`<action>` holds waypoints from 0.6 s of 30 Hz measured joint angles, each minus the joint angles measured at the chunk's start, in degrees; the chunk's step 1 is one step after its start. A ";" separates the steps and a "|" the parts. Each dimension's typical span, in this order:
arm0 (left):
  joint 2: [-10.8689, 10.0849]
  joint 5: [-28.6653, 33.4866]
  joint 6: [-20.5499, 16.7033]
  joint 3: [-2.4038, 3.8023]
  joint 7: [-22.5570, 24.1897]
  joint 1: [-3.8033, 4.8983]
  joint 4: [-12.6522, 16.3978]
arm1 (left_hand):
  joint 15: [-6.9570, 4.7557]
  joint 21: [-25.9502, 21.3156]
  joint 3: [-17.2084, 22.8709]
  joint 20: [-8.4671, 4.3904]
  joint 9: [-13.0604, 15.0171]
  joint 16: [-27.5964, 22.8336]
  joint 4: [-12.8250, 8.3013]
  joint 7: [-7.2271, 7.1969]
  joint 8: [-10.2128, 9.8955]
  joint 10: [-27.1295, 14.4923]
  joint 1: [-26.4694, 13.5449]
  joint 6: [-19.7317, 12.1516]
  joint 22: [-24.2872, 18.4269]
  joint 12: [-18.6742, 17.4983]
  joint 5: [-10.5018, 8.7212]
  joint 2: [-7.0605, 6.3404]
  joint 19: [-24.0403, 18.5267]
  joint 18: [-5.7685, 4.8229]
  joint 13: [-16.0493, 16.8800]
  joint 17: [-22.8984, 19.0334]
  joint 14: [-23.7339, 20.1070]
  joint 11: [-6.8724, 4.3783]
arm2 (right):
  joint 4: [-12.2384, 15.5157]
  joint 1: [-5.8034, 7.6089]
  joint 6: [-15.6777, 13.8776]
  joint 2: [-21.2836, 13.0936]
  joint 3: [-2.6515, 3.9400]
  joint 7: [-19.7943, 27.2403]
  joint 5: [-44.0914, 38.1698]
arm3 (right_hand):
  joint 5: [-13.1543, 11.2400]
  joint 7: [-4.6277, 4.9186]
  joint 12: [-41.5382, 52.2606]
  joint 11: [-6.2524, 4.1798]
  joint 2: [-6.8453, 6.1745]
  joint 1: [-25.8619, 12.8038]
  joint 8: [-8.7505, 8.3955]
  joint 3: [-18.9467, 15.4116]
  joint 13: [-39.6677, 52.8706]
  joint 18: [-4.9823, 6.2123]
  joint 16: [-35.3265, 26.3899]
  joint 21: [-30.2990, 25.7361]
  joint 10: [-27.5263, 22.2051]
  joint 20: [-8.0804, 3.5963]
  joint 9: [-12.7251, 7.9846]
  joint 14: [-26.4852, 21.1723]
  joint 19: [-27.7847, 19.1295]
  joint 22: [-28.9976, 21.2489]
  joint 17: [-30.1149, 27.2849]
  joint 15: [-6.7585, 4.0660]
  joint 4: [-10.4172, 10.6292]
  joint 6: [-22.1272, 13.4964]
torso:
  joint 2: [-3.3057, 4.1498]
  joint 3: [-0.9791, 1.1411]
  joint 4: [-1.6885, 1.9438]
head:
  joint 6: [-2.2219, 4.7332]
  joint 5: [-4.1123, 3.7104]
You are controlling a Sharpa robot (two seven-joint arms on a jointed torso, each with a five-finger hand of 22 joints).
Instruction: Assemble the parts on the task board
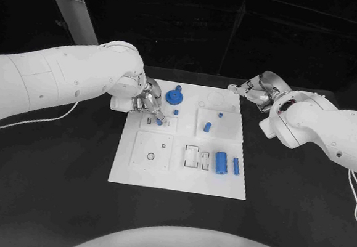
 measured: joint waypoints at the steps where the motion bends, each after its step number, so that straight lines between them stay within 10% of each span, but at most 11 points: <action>1: -0.01 0.00 0.00 -0.01 0.06 0.00 -0.01 | 0.00 0.00 0.16 0.00 0.00 0.00 0.15 0.00 0.00 0.00 -0.19 0.00 0.00 0.00 0.47 -0.20 0.00 0.00 0.00 0.00 0.00 0.00 | 0.00 0.00 0.00 0.00 0.00 -0.01 0.00 | 0.00 0.00 0.00 0.00 0.00 0.00 0.00 0.00 0.00 0.00 0.00 0.00 0.00 0.00 0.00 0.00 0.00 0.00 0.00 0.00 0.00 0.00 | 0.00 0.00 0.00 | 0.00 -0.03; 18: -0.83 0.20 -0.96 -0.14 2.70 -0.28 0.26 | 0.00 0.00 3.20 0.00 0.68 0.00 -0.88 -0.01 0.47 0.00 -1.14 0.21 0.00 0.00 2.35 -1.42 0.00 0.00 0.00 0.00 0.00 0.00 | -0.13 0.00 0.00 0.07 0.00 -0.17 0.00 | 0.00 0.00 0.00 0.00 0.00 0.00 0.00 0.00 0.00 0.00 0.00 0.00 0.00 0.00 -0.02 0.00 0.00 0.00 -0.01 0.00 0.00 0.00 | -0.01 -0.01 0.01 | 0.00 -0.09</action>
